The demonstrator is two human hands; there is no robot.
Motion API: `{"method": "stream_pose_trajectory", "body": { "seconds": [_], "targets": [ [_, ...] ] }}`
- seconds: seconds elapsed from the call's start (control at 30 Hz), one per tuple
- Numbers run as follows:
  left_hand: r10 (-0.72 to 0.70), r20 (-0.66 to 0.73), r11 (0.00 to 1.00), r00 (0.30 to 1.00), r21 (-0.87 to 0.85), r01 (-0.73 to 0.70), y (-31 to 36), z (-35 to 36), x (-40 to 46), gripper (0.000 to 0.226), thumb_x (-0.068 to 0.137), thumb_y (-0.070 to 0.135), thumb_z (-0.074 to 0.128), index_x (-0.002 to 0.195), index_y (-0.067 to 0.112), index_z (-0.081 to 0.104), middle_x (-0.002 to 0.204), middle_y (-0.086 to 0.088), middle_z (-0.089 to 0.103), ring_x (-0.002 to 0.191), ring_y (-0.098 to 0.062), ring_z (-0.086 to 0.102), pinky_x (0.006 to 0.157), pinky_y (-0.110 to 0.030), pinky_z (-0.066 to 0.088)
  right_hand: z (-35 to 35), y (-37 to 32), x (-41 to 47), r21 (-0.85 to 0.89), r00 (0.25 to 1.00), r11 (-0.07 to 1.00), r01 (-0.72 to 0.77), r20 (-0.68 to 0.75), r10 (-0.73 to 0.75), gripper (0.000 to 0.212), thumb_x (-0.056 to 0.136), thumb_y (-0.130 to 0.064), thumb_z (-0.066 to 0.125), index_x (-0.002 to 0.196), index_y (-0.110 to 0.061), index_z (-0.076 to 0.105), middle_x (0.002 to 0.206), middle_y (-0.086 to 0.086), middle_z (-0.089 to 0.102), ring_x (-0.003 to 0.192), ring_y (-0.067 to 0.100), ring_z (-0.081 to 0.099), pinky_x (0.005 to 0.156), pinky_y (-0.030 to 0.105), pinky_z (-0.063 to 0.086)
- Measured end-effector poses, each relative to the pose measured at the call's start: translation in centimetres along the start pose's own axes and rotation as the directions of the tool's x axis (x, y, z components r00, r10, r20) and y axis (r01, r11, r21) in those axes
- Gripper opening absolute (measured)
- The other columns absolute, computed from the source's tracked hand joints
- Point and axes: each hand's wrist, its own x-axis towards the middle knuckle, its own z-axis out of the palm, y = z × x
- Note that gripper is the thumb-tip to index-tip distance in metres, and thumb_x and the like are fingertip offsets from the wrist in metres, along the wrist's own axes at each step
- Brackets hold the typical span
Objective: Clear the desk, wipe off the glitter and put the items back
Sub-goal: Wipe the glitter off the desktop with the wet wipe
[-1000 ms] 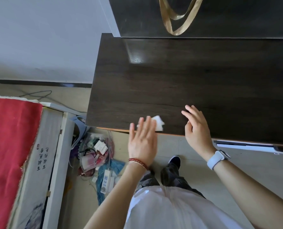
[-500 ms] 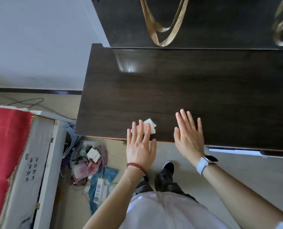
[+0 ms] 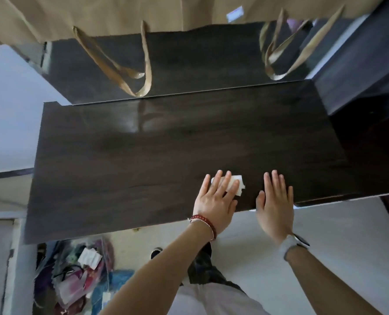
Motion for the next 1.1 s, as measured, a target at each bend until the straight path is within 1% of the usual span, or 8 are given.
{"method": "stream_pose_trajectory", "body": {
  "seconds": [0.2, 0.4, 0.53, 0.67, 0.77, 0.9, 1.0, 1.1],
  "targets": [
    [0.064, 0.006, 0.995, 0.998, 0.075, -0.064, 1.2, -1.3, 4.5, 0.050, 0.098, 0.039, 0.018, 0.145, 0.027, 0.007, 0.156, -0.001, -0.002, 0.142, -0.019, -0.008, 0.108, -0.043, -0.018, -0.1, 0.1, 0.5, 0.050, 0.995, 0.996, -0.078, -0.055, 0.081, 0.050, 0.085, -0.019, 0.032, 0.132, -0.006, 0.045, 0.141, 0.019, 0.041, 0.132, 0.036, 0.035, 0.106, 0.054, 0.023],
    [-0.307, -0.072, 0.952, 0.949, -0.017, 0.307, -8.3, -3.1, 3.6, 0.051, 0.097, 0.039, 0.019, 0.145, 0.028, 0.005, 0.155, 0.003, -0.003, 0.142, -0.016, -0.008, 0.110, -0.049, -0.010, -0.3, -3.1, 3.7, 0.047, 0.987, 0.986, -0.158, 0.000, 0.158, 0.052, 0.090, -0.020, 0.031, 0.140, -0.006, 0.032, 0.150, 0.020, 0.023, 0.140, 0.035, 0.018, 0.113, 0.049, 0.011],
    [-0.567, -0.097, 0.822, 0.818, -0.138, 0.553, -14.7, -3.2, -1.7, 0.050, 0.097, 0.038, 0.023, 0.145, 0.031, 0.010, 0.156, 0.002, 0.000, 0.142, -0.019, -0.007, 0.112, -0.052, -0.007, -0.1, -6.9, 4.9, 0.071, 0.999, 0.997, -0.012, 0.047, 0.009, 0.052, 0.091, -0.015, 0.044, 0.141, -0.007, 0.030, 0.151, 0.021, 0.019, 0.141, 0.034, 0.014, 0.113, 0.047, 0.011],
    [-0.493, -0.036, 0.867, 0.870, -0.109, 0.487, -12.1, -1.7, -6.9, 0.050, 0.094, 0.050, 0.016, 0.143, 0.039, 0.012, 0.155, 0.003, -0.005, 0.141, -0.022, -0.013, 0.110, -0.050, -0.013, 1.3, -11.8, 2.6, 0.124, 0.983, 0.978, 0.170, 0.052, -0.177, 0.052, 0.083, -0.009, 0.056, 0.133, -0.005, 0.043, 0.144, 0.024, 0.034, 0.136, 0.039, 0.027, 0.109, 0.053, 0.021],
    [-0.402, -0.013, 0.911, 0.916, -0.105, 0.399, -12.0, -0.9, -8.9, 0.064, 0.082, 0.055, -0.005, 0.142, 0.042, 0.012, 0.154, 0.007, -0.006, 0.139, -0.015, -0.018, 0.105, -0.045, -0.022, 2.1, -15.1, 0.6, 0.280, 0.922, 0.888, 0.364, 0.023, -0.385, 0.045, 0.085, -0.009, 0.044, 0.130, -0.008, 0.048, 0.142, 0.018, 0.039, 0.134, 0.032, 0.032, 0.110, 0.053, 0.024],
    [-0.395, -0.122, 0.839, 0.911, -0.452, 0.303, -15.7, -1.5, -11.3, 0.059, 0.083, 0.047, 0.008, 0.139, 0.034, 0.020, 0.146, 0.014, 0.009, 0.142, -0.011, 0.002, 0.110, -0.035, -0.019, 2.2, -18.9, -1.6, 0.388, 0.768, 0.703, 0.596, -0.017, -0.641, 0.048, 0.084, -0.009, 0.032, 0.128, -0.009, 0.050, 0.140, 0.012, 0.044, 0.133, 0.021, 0.033, 0.113, 0.041, 0.020],
    [-0.517, -0.269, 0.787, 0.812, -0.521, 0.329, -18.1, -2.1, -13.0, 0.054, 0.086, 0.037, 0.023, 0.134, 0.021, 0.040, 0.142, 0.006, 0.031, 0.139, -0.016, 0.012, 0.112, -0.042, -0.005, 2.8, -20.7, -2.2, 0.310, 0.649, 0.627, 0.714, 0.041, -0.760, 0.046, 0.081, -0.006, 0.035, 0.123, -0.009, 0.055, 0.135, 0.009, 0.050, 0.130, 0.023, 0.039, 0.111, 0.046, 0.027],
    [-0.678, -0.309, 0.717, 0.667, -0.481, 0.505, -21.4, -1.9, -14.3, 0.051, 0.085, 0.036, 0.031, 0.127, 0.015, 0.051, 0.141, -0.010, 0.041, 0.138, -0.027, 0.018, 0.109, -0.053, 0.006, 3.5, -20.8, -2.3, 0.153, 0.577, 0.589, 0.793, 0.122, -0.808, 0.045, 0.084, -0.011, 0.036, 0.125, -0.009, 0.052, 0.134, 0.007, 0.051, 0.129, 0.024, 0.042, 0.107, 0.045, 0.031]
  ]
}}
